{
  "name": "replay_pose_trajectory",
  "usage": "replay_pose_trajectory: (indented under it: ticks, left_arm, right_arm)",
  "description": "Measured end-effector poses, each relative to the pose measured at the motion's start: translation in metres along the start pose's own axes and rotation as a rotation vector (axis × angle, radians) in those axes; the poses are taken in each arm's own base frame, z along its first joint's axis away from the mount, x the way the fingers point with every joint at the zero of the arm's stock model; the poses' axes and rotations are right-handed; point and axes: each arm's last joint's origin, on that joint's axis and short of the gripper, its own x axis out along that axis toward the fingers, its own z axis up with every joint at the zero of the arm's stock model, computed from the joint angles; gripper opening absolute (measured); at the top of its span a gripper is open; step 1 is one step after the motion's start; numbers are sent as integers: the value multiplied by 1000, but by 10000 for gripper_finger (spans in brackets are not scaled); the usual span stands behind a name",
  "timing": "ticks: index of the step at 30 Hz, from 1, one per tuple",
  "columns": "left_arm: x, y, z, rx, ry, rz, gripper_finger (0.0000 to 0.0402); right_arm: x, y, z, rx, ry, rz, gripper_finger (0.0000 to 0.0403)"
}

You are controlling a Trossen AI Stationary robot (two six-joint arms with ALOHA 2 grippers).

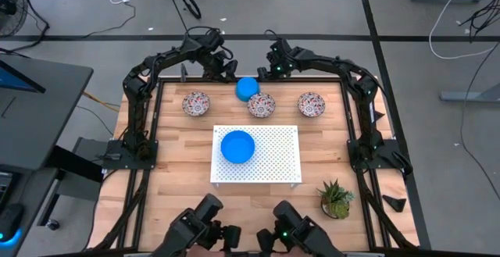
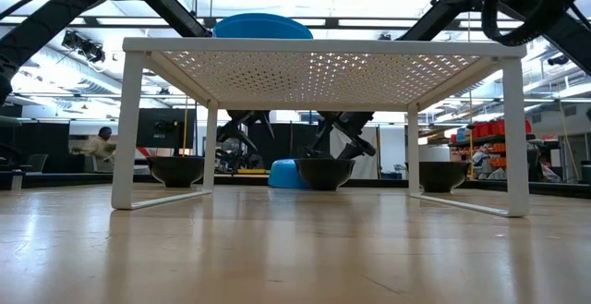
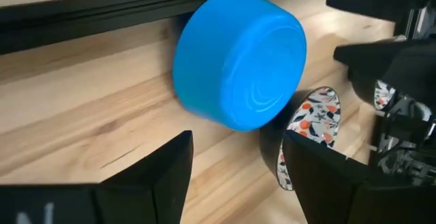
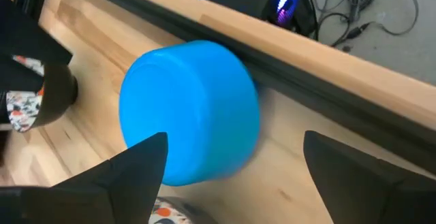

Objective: Pick & Place Mini bowls
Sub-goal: Stack the blue bowl on top of the blue bowl on the shelf

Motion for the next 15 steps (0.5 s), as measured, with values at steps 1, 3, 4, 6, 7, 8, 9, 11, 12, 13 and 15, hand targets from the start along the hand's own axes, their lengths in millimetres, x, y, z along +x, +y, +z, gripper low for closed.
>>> replay_pose_trajectory:
  ticks: [1,3,4,6,7,8,9,11,12,13,15]
  left_arm:
    - [0,-1,0,-1,1,-1,233]
    - [1,-1,-1,-17,6,-2,233]
    - [1,-1,-1,-22,6,-2,233]
    - [1,-2,-2,-34,8,-4,233]
    - [1,-2,-2,-41,9,-6,233]
    - [2,-2,-2,-42,13,-12,233]
    - [2,-3,-2,-42,19,-21,233]
    - [3,-4,-3,-39,27,-29,233]
    - [3,-5,-4,-37,29,-29,233]
    - [4,-6,-4,-36,31,-30,233]
    - [5,-8,-5,-31,39,-39,233]
  right_arm:
    - [1,1,-1,-5,0,2,343]
    - [1,3,-1,4,3,6,343]
    - [1,3,-1,14,7,11,343]
    - [0,2,-1,41,16,25,343]
    - [0,0,0,57,18,31,343]
    - [-1,-1,0,72,16,33,343]
    - [0,-1,1,90,14,40,343]
    - [3,-4,3,138,17,74,343]
    - [6,-6,2,167,30,90,343]
    - [10,-8,2,190,41,102,343]
    - [16,-11,-1,233,66,102,343]
